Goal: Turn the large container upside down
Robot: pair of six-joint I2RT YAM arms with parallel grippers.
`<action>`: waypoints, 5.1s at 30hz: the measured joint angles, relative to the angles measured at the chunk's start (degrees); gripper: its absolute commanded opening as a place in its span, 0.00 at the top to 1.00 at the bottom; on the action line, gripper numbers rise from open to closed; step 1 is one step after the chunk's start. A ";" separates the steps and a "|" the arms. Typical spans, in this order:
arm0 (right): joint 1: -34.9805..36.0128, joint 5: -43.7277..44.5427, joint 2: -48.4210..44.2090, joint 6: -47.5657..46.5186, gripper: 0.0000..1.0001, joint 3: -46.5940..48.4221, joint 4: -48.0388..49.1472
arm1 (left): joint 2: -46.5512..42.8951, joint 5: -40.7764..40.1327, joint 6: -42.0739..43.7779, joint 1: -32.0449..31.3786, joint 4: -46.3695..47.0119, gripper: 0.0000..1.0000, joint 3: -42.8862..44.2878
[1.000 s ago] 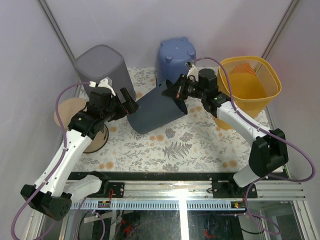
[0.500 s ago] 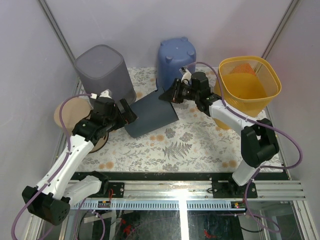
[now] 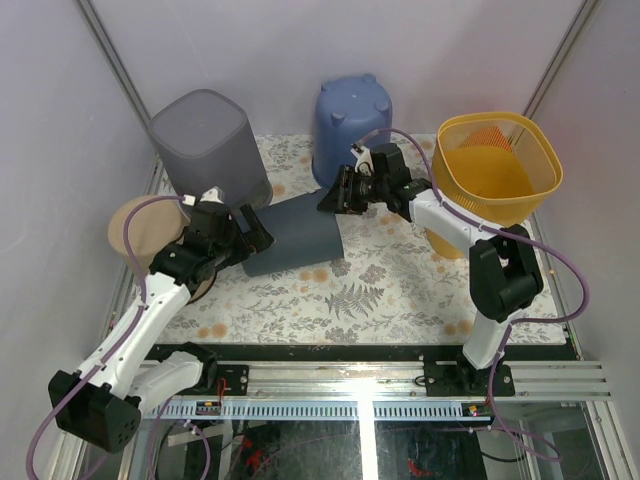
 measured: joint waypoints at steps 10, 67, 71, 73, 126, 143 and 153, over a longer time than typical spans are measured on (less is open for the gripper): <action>0.00 2.91 0.20 -8.83 0.43 7.96 -16.04 | 1.86 -1.73 2.10 2.05 -0.72 0.00 0.83; 6.12 14.53 7.93 -17.33 0.43 25.24 -41.64 | 10.58 6.43 4.66 6.95 20.48 0.00 -2.69; 6.23 17.18 8.70 -19.12 0.42 28.98 -45.31 | 10.60 6.45 4.68 6.75 20.48 0.00 -2.25; 6.34 19.41 9.01 -20.26 0.42 30.42 -47.58 | 10.60 6.49 4.70 6.75 20.61 0.00 -2.25; 9.31 36.72 8.92 -25.38 0.39 30.80 -49.53 | 13.68 8.37 5.49 4.52 22.75 0.00 -3.23; 9.25 33.75 8.26 -22.95 0.40 27.82 -46.12 | 14.82 6.23 4.44 3.56 22.64 0.00 -2.82; 9.11 29.35 2.12 -19.87 0.40 17.62 -39.34 | 15.89 -1.92 5.09 -0.24 13.27 0.00 5.11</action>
